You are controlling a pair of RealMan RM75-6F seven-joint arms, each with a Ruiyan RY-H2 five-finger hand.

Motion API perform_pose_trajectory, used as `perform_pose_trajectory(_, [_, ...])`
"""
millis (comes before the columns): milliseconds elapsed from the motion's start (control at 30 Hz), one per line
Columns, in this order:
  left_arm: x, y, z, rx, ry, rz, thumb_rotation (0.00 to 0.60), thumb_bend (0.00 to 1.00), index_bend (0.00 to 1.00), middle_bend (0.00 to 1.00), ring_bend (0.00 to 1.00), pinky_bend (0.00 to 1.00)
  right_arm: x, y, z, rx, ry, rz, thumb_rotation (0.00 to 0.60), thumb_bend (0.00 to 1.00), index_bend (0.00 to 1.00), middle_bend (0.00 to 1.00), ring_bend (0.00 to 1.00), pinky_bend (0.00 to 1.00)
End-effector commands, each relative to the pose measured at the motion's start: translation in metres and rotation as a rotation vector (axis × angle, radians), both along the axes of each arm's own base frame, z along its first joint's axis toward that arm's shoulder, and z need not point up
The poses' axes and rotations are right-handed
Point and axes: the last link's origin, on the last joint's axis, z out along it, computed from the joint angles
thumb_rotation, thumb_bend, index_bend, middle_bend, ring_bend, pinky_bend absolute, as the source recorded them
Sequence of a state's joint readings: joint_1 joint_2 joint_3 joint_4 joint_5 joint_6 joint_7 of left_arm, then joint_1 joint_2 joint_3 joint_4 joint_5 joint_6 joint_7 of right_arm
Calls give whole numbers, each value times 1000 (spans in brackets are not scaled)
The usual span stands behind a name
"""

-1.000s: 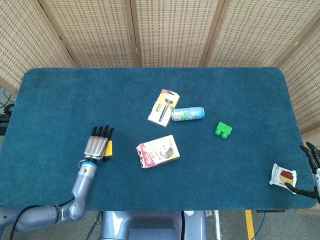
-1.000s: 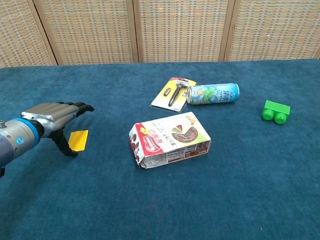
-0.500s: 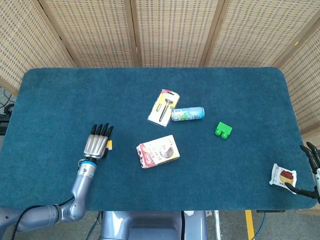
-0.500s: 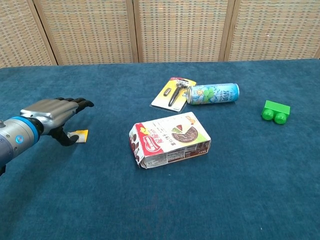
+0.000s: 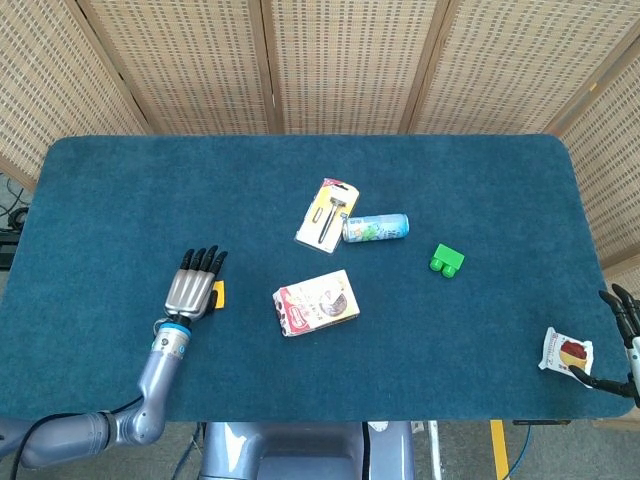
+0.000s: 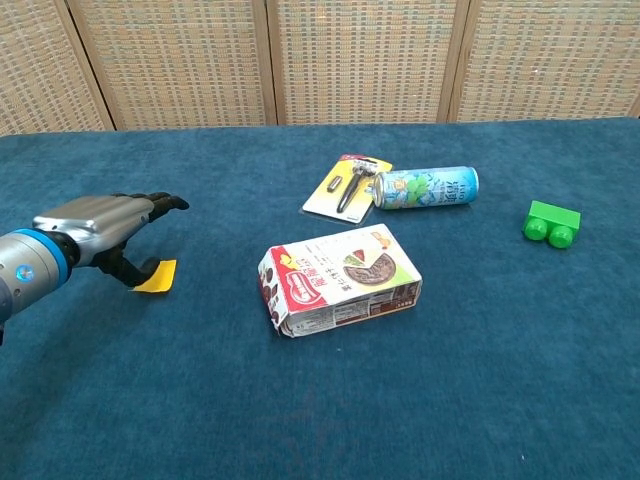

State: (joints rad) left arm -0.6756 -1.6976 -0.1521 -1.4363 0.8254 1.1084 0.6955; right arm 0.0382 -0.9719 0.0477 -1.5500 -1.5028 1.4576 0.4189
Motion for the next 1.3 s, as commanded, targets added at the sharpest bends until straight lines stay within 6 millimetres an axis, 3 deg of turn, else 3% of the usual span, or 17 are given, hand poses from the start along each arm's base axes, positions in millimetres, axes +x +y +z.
perform_pose_trajectory(33, [2, -5, 5, -43, -38, 16, 600, 449, 0, 0, 0, 0, 0, 0, 0, 0, 0, 1, 600, 102, 0, 0, 0, 0])
perform_pose_trajectory(200, [3, -8, 10, -55, -16, 0, 600, 419, 13, 0, 0, 0, 1, 0, 0, 1, 3, 3, 600, 103, 0, 0, 0, 0])
perform_pose_trajectory(533, [-3, -12, 14, -38, 36, -26, 600, 422, 275, 0, 0, 0, 1, 0, 0, -3, 1, 4, 600, 104, 0, 0, 0, 0])
perform_pose_trajectory(900, [-9, -15, 13, -38, 54, -41, 600, 424, 400, 0, 0, 0, 1, 1, -1, -4, 3, 4, 600, 103, 0, 0, 0, 0])
perform_pose_trajectory(1300, [-11, -19, 13, -35, 72, -64, 600, 390, 416, 0, 0, 0, 1, 0, 0, -4, 2, 4, 600, 102, 0, 0, 0, 0])
